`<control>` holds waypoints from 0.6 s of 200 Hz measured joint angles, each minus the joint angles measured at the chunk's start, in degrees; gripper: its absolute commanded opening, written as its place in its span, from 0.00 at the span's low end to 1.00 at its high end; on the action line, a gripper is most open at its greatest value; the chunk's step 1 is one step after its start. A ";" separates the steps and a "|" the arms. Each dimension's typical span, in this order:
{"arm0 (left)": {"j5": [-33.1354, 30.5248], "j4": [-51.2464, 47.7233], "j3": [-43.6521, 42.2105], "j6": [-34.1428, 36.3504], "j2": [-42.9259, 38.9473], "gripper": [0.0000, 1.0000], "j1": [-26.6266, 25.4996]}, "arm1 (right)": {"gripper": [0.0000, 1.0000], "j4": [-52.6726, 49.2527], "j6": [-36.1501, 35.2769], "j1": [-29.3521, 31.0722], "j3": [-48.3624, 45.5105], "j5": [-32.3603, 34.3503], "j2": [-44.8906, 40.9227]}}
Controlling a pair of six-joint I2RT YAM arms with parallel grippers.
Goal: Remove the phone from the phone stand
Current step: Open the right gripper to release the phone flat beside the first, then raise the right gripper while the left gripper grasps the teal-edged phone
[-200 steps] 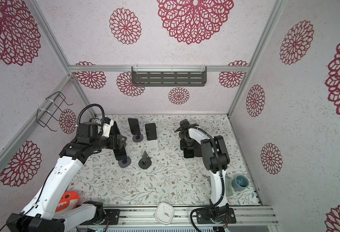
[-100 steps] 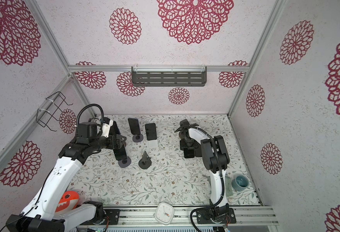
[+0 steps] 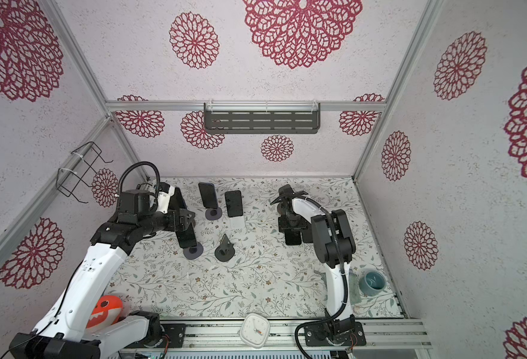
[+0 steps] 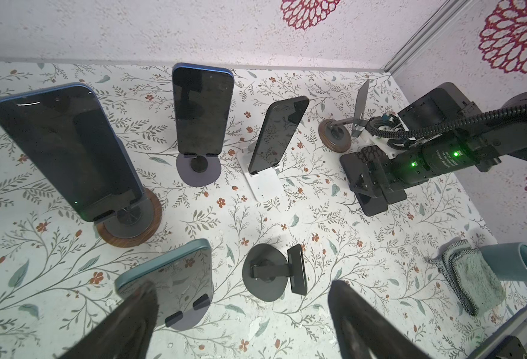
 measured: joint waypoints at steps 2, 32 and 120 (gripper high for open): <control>0.00 0.00 0.00 0.00 -0.02 0.89 0.02 | 0.82 0.00 0.02 0.07 0.00 0.07 -0.04; 0.11 0.02 -0.07 0.00 -0.48 0.89 0.31 | 0.79 0.04 0.61 2.43 -0.02 2.12 -1.31; 0.39 0.20 -1.18 0.00 -0.63 0.89 1.77 | 0.55 3.69 2.60 9.51 -0.04 1.03 -2.99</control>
